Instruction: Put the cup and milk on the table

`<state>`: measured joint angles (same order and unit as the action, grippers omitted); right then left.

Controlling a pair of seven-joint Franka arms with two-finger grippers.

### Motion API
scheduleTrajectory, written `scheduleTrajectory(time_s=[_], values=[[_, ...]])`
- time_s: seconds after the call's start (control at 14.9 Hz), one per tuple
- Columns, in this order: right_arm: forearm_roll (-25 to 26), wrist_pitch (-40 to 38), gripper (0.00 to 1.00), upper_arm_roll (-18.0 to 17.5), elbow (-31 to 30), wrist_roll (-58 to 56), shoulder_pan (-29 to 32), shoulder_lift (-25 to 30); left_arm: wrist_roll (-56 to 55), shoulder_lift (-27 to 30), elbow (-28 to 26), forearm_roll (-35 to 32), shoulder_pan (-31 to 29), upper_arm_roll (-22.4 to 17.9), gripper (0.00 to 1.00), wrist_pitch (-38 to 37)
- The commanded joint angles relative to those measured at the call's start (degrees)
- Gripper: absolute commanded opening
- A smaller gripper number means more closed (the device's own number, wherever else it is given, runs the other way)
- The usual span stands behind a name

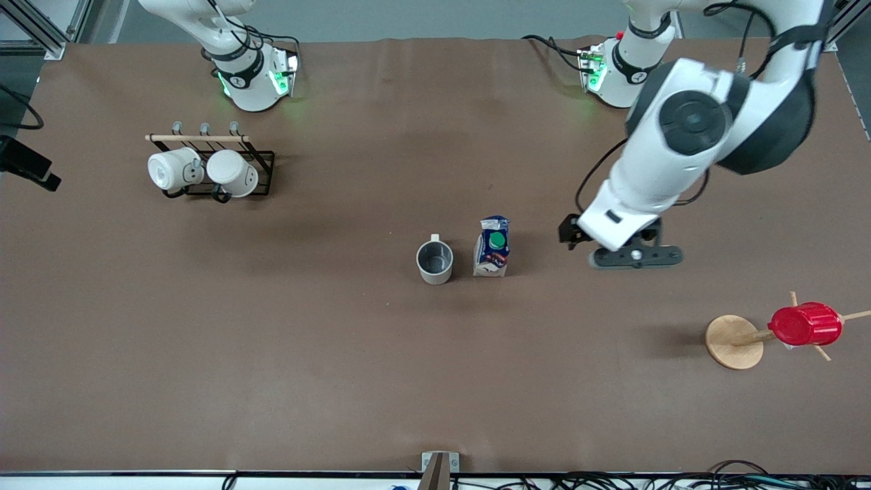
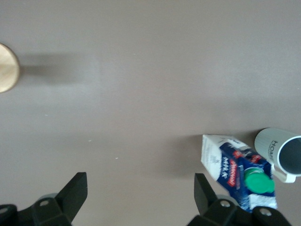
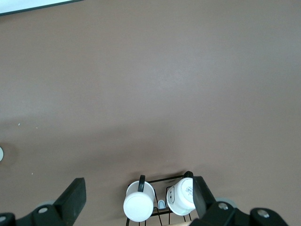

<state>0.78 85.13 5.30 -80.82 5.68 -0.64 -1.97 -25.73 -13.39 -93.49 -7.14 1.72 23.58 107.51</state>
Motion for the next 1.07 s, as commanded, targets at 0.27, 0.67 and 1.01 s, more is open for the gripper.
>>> scheduleTrajectory(time_s=[0.27, 0.67, 1.01], values=[[-1.4, -0.4, 1.00, 0.1, -0.2, -5.2, 0.6, 0.4, 10.8, 10.9, -7.1, 5.1, -7.8, 0.2, 1.00, -2.7], [-1.4, -0.1, 1.00, 0.1, -0.2, -5.2, 0.6, 0.4, 16.7, 13.9, -6.0, 5.3, -13.4, 0.1, 1.00, -3.6], [-1.5, -0.1, 1.00, 0.1, -0.3, -5.2, 0.7, 0.4, 16.8, 13.6, -3.1, 5.8, -14.6, -0.3, 1.00, -3.8]])
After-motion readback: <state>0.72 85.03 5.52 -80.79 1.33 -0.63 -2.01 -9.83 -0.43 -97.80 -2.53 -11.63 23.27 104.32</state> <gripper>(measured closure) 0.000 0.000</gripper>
